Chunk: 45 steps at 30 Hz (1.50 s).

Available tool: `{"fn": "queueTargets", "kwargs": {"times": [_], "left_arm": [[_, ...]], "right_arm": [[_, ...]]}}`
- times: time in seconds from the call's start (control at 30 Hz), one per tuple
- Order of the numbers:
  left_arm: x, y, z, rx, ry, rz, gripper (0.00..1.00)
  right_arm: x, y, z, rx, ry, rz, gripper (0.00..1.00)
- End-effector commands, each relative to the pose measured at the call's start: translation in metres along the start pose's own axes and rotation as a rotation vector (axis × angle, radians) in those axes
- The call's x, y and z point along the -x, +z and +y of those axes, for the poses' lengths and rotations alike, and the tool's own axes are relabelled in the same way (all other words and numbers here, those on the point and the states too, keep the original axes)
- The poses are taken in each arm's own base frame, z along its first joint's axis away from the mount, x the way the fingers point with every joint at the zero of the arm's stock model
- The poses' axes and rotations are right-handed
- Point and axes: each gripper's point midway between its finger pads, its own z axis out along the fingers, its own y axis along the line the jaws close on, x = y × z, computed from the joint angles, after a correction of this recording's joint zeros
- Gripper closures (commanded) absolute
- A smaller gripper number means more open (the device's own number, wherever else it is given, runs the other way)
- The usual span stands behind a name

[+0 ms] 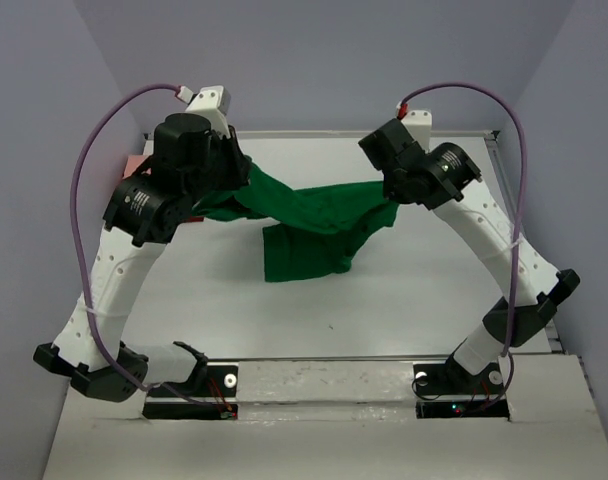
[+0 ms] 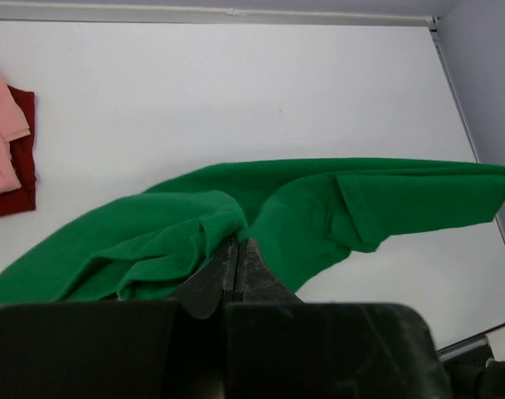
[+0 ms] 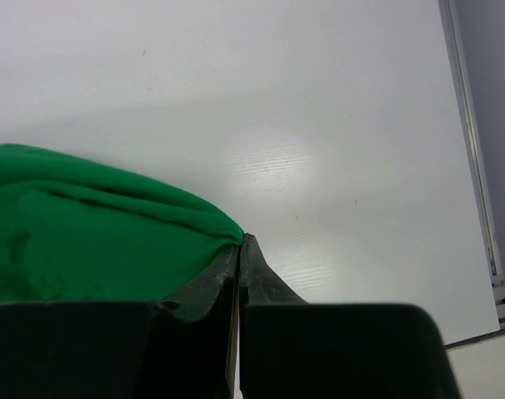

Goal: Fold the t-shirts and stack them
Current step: Flatten the tshirt out

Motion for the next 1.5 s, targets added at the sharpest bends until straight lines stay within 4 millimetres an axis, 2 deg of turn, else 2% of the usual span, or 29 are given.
{"fn": "queueTargets", "kwargs": {"times": [0.0, 0.17, 0.23, 0.27, 0.3, 0.37, 0.47, 0.5, 0.57, 0.6, 0.67, 0.77, 0.8, 1.03, 1.13, 1.3, 1.47], "left_arm": [[-0.011, -0.007, 0.002, 0.008, -0.001, 0.041, 1.00], [0.002, -0.016, -0.005, -0.010, 0.000, 0.011, 1.00], [0.022, -0.044, -0.013, -0.049, -0.001, -0.088, 1.00], [0.026, -0.044, -0.014, -0.052, -0.002, -0.104, 1.00], [0.037, -0.060, -0.015, -0.077, -0.011, -0.163, 1.00], [0.046, -0.080, -0.014, -0.095, -0.018, -0.223, 1.00], [0.055, -0.096, -0.015, -0.112, -0.022, -0.262, 1.00], [0.059, -0.100, -0.015, -0.113, -0.024, -0.273, 1.00], [0.071, -0.115, -0.018, -0.133, -0.029, -0.314, 1.00], [0.075, -0.122, -0.020, -0.147, -0.029, -0.331, 1.00], [0.087, -0.141, -0.019, -0.156, -0.042, -0.388, 1.00], [0.093, -0.152, -0.004, -0.080, -0.057, -0.414, 1.00], [0.089, -0.152, 0.006, -0.026, -0.059, -0.399, 1.00], [0.071, -0.153, 0.040, 0.137, -0.094, -0.374, 1.00], [0.064, -0.151, 0.044, 0.155, -0.092, -0.352, 1.00], [0.059, -0.160, 0.053, 0.188, -0.109, -0.346, 1.00], [0.055, -0.170, 0.057, 0.195, -0.123, -0.348, 1.00]], "right_arm": [[0.009, -0.018, -0.042, -0.076, 0.044, -0.041, 1.00], [0.011, -0.013, -0.046, -0.067, 0.083, -0.075, 1.00], [0.014, -0.015, -0.049, -0.053, 0.093, -0.118, 1.00], [0.021, -0.020, -0.053, -0.046, 0.104, -0.147, 1.00], [0.020, -0.018, -0.058, -0.070, 0.098, -0.167, 1.00], [0.029, -0.024, -0.068, -0.091, 0.092, -0.208, 1.00], [0.045, -0.028, -0.075, -0.129, 0.072, -0.238, 1.00], [0.060, -0.041, -0.081, -0.118, 0.106, -0.269, 1.00], [0.077, -0.056, -0.087, -0.099, 0.129, -0.302, 1.00], [0.088, -0.070, -0.092, -0.071, 0.165, -0.327, 1.00], [0.095, -0.081, -0.096, -0.045, 0.180, -0.345, 1.00], [0.096, -0.089, -0.115, -0.093, 0.170, -0.367, 1.00], [0.093, -0.091, -0.126, -0.127, 0.168, -0.365, 1.00], [0.072, -0.099, -0.149, -0.159, 0.206, -0.344, 1.00], [0.065, -0.100, -0.158, -0.194, 0.205, -0.330, 1.00], [0.076, -0.119, -0.183, -0.230, 0.228, -0.388, 1.00], [0.077, -0.127, -0.195, -0.247, 0.224, -0.406, 1.00]]}}
